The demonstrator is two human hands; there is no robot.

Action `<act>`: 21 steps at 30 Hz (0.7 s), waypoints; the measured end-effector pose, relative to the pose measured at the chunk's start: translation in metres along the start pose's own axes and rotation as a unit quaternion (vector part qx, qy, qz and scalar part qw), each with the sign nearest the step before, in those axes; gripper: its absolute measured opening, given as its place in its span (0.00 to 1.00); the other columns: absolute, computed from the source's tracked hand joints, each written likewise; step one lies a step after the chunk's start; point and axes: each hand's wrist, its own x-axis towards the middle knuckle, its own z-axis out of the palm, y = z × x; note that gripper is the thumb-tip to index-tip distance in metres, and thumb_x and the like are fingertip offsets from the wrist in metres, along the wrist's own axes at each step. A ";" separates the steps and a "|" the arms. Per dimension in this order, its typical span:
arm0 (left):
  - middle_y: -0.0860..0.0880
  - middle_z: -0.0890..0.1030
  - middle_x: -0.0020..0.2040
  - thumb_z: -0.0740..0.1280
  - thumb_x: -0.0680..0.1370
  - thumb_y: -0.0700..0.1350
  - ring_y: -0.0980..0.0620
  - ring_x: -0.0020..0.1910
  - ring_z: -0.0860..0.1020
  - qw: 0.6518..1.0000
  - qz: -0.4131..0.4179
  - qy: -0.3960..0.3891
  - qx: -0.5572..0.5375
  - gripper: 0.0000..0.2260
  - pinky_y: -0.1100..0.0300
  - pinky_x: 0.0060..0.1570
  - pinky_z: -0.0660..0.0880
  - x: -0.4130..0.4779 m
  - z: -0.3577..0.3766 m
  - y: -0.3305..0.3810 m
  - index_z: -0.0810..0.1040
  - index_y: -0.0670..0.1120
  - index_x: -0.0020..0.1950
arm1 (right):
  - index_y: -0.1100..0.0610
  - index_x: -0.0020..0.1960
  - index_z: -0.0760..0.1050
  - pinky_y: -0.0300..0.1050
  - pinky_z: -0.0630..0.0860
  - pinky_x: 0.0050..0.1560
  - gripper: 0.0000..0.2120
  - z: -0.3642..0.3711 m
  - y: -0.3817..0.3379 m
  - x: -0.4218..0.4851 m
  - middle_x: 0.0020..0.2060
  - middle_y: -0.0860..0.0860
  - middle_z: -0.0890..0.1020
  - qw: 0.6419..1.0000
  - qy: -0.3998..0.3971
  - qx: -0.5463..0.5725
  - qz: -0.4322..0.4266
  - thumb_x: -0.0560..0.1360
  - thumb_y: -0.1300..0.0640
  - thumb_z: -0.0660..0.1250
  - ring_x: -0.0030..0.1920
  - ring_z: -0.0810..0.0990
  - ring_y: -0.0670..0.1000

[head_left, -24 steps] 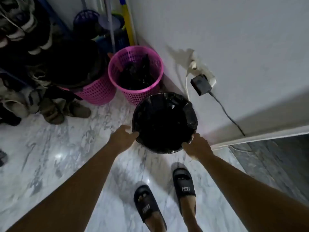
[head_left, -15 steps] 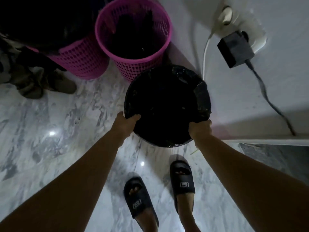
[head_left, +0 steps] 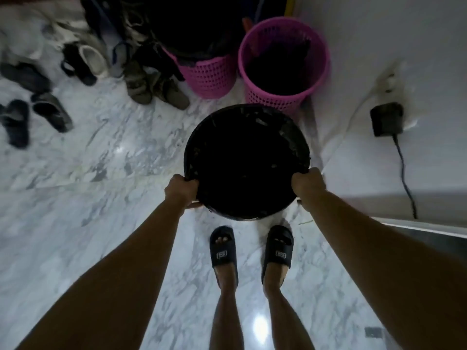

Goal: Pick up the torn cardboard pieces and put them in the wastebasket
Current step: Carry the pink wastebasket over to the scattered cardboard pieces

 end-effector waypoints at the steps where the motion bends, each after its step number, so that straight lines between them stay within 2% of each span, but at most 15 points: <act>1: 0.39 0.79 0.54 0.67 0.74 0.43 0.42 0.43 0.84 0.999 -0.009 0.017 -0.028 0.16 0.54 0.30 0.81 -0.022 -0.021 -0.009 0.73 0.38 0.60 | 0.58 0.71 0.65 0.63 0.78 0.59 0.23 0.004 -0.013 -0.024 0.62 0.61 0.75 0.999 -0.019 -0.023 -0.025 0.77 0.57 0.61 0.57 0.77 0.63; 3: 0.39 0.79 0.52 0.68 0.73 0.44 0.42 0.41 0.84 0.995 -0.018 0.055 -0.087 0.16 0.55 0.30 0.81 -0.066 -0.066 -0.037 0.73 0.39 0.58 | 0.58 0.73 0.63 0.62 0.77 0.59 0.23 0.014 -0.034 -0.073 0.62 0.62 0.75 0.993 -0.050 -0.078 -0.077 0.78 0.58 0.61 0.55 0.77 0.63; 6: 0.40 0.81 0.48 0.69 0.69 0.47 0.41 0.41 0.84 0.980 -0.027 0.113 -0.159 0.15 0.50 0.33 0.83 -0.138 -0.132 -0.088 0.75 0.40 0.52 | 0.57 0.75 0.61 0.64 0.76 0.61 0.26 0.035 -0.056 -0.156 0.66 0.61 0.73 0.971 -0.106 -0.153 -0.152 0.78 0.57 0.61 0.61 0.76 0.66; 9: 0.42 0.80 0.44 0.69 0.73 0.44 0.49 0.36 0.80 0.959 -0.035 0.180 -0.214 0.10 0.60 0.26 0.79 -0.226 -0.193 -0.142 0.72 0.39 0.46 | 0.57 0.73 0.64 0.64 0.78 0.59 0.25 0.061 -0.063 -0.250 0.63 0.60 0.75 0.940 -0.153 -0.210 -0.220 0.77 0.57 0.62 0.59 0.76 0.65; 10: 0.41 0.80 0.43 0.69 0.70 0.47 0.48 0.37 0.80 0.952 -0.037 0.199 -0.229 0.12 0.58 0.30 0.80 -0.254 -0.213 -0.165 0.71 0.41 0.44 | 0.57 0.72 0.65 0.63 0.78 0.58 0.24 0.072 -0.061 -0.282 0.62 0.61 0.75 0.927 -0.173 -0.227 -0.243 0.77 0.57 0.62 0.57 0.77 0.65; 12: 0.39 0.82 0.46 0.69 0.62 0.52 0.41 0.43 0.83 0.929 -0.046 0.231 -0.285 0.17 0.45 0.42 0.82 -0.297 -0.251 -0.223 0.70 0.43 0.42 | 0.57 0.73 0.63 0.59 0.79 0.53 0.24 0.094 -0.055 -0.352 0.62 0.61 0.75 0.900 -0.213 -0.257 -0.282 0.78 0.57 0.61 0.54 0.77 0.63; 13: 0.38 0.82 0.46 0.68 0.61 0.53 0.40 0.45 0.83 0.918 -0.046 0.250 -0.304 0.17 0.41 0.45 0.82 -0.317 -0.268 -0.253 0.71 0.43 0.41 | 0.56 0.75 0.61 0.56 0.78 0.50 0.25 0.106 -0.050 -0.385 0.63 0.60 0.73 0.886 -0.230 -0.274 -0.295 0.79 0.58 0.61 0.53 0.78 0.63; 15: 0.40 0.81 0.44 0.67 0.64 0.51 0.40 0.46 0.82 0.901 -0.058 0.287 -0.320 0.14 0.42 0.46 0.82 -0.360 -0.298 -0.315 0.71 0.43 0.41 | 0.55 0.77 0.60 0.55 0.78 0.48 0.27 0.132 -0.031 -0.454 0.65 0.61 0.73 0.855 -0.258 -0.310 -0.325 0.79 0.59 0.60 0.54 0.78 0.63; 16: 0.40 0.81 0.45 0.68 0.65 0.49 0.39 0.46 0.83 0.883 -0.063 0.303 -0.353 0.13 0.42 0.46 0.82 -0.392 -0.312 -0.335 0.71 0.43 0.41 | 0.56 0.75 0.62 0.56 0.79 0.49 0.26 0.148 -0.018 -0.484 0.63 0.60 0.74 0.843 -0.266 -0.320 -0.340 0.78 0.59 0.60 0.54 0.78 0.63; 19: 0.40 0.80 0.44 0.69 0.63 0.50 0.35 0.47 0.82 0.847 -0.068 0.347 -0.396 0.14 0.40 0.45 0.82 -0.456 -0.345 -0.423 0.68 0.43 0.38 | 0.59 0.63 0.70 0.56 0.81 0.49 0.14 0.192 0.027 -0.575 0.49 0.58 0.76 0.817 -0.300 -0.337 -0.360 0.77 0.62 0.61 0.47 0.78 0.61; 21: 0.39 0.79 0.43 0.70 0.67 0.47 0.38 0.44 0.82 0.819 -0.084 0.373 -0.428 0.12 0.44 0.41 0.83 -0.507 -0.363 -0.467 0.68 0.43 0.38 | 0.61 0.58 0.70 0.61 0.80 0.53 0.10 0.221 0.061 -0.631 0.49 0.61 0.76 0.798 -0.322 -0.361 -0.359 0.77 0.62 0.61 0.44 0.77 0.59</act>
